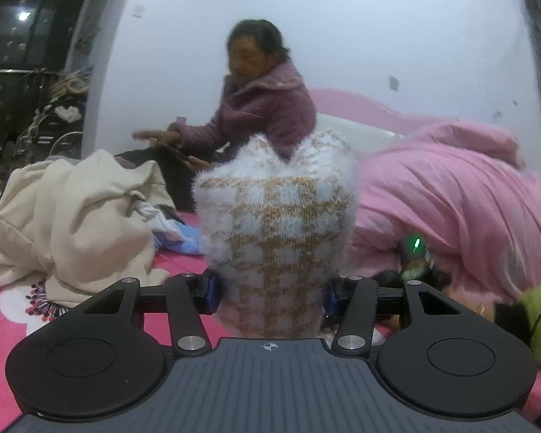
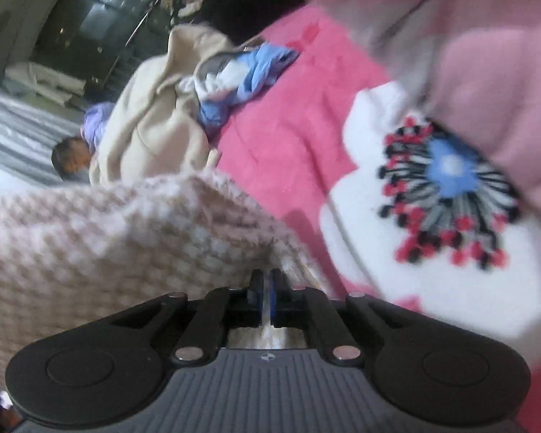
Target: Fold clothes
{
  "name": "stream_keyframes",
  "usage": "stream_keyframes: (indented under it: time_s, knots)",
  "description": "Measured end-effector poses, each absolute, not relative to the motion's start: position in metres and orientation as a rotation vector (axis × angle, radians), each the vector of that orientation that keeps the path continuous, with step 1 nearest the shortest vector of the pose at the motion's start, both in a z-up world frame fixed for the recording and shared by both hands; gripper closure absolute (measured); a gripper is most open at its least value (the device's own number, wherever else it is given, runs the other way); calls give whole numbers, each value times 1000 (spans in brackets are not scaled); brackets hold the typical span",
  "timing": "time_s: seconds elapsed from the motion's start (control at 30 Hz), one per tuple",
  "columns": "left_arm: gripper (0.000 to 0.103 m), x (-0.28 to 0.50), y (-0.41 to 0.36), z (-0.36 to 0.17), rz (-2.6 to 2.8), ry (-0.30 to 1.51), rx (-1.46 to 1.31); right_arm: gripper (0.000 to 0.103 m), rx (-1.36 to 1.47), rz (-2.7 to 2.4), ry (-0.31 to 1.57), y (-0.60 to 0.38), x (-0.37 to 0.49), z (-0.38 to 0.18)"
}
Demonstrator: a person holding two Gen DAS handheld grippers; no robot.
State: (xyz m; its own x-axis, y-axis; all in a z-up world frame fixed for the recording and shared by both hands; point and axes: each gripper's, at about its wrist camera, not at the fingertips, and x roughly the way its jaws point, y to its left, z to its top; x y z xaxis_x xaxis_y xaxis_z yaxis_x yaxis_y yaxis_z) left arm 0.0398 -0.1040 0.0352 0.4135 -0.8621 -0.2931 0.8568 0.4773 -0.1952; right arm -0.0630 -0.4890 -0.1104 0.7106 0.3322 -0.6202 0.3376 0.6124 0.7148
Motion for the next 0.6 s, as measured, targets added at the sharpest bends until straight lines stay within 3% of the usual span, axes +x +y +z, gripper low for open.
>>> stream_keyframes:
  time_s: [0.23, 0.6]
  knots:
    - [50, -28, -118, 27, -1164, 307, 254, 87, 740, -41, 728, -490, -129, -33]
    - [43, -132, -150, -44, -1207, 165, 773, 87, 425, 136, 598, -429, -162, 44]
